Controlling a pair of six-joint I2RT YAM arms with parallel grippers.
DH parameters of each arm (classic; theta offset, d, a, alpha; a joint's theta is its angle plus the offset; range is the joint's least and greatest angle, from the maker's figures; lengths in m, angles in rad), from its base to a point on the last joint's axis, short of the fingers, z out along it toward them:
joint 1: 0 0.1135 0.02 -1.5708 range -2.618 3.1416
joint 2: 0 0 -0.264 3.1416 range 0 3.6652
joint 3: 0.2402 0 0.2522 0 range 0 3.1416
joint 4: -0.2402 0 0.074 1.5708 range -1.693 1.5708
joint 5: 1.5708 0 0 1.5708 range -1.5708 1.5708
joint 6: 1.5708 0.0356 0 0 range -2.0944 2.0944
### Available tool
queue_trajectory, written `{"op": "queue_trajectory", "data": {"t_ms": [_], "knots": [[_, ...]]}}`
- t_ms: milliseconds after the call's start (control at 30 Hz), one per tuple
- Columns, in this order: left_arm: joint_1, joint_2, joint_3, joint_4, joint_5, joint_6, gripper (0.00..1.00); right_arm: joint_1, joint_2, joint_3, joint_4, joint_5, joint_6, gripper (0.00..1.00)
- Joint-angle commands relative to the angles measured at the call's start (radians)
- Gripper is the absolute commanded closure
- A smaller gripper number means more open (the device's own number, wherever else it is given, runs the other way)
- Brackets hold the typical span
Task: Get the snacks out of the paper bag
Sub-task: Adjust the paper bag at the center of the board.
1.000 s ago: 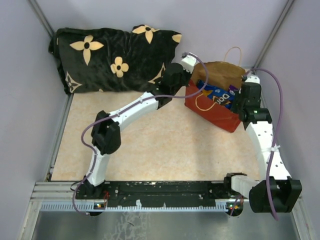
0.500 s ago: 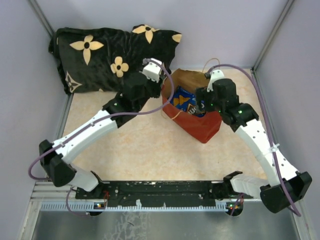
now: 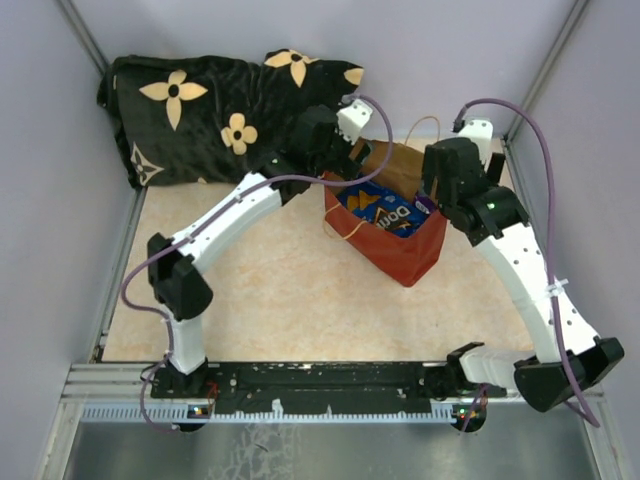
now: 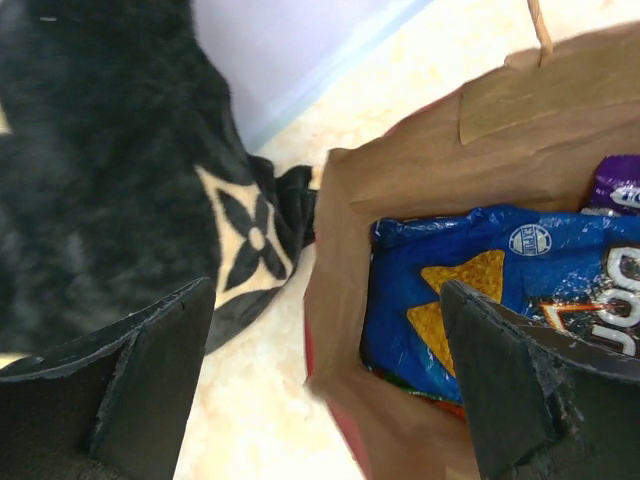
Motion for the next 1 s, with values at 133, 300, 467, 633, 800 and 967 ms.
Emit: {"op": "queue_trajectory", "data": {"t_ms": [133,300,467,633,800,967], "knots": [[0.06,0.182,0.17,-0.126,0.177,0.068,0.01,-0.001,0.079,-0.067,-0.106,0.096,0.165,0.11],[0.107,0.199,0.146,-0.148,0.244,0.061,0.26,-0.001,0.061,-0.159,-0.092,0.065,0.183,0.38],[0.12,0.13,0.055,-0.115,0.273,0.041,0.79,-0.001,0.043,-0.174,-0.085,0.017,0.173,0.72],[0.119,0.011,-0.062,-0.118,0.247,0.0,1.0,0.001,-0.006,-0.147,-0.073,-0.05,0.148,1.0],[0.109,-0.232,-0.274,-0.084,0.218,-0.066,1.0,0.072,-0.025,-0.079,-0.063,-0.166,0.066,1.0],[0.078,-0.435,-0.446,-0.117,0.104,-0.129,1.0,0.178,0.062,-0.009,-0.091,-0.134,0.043,1.0]]}}
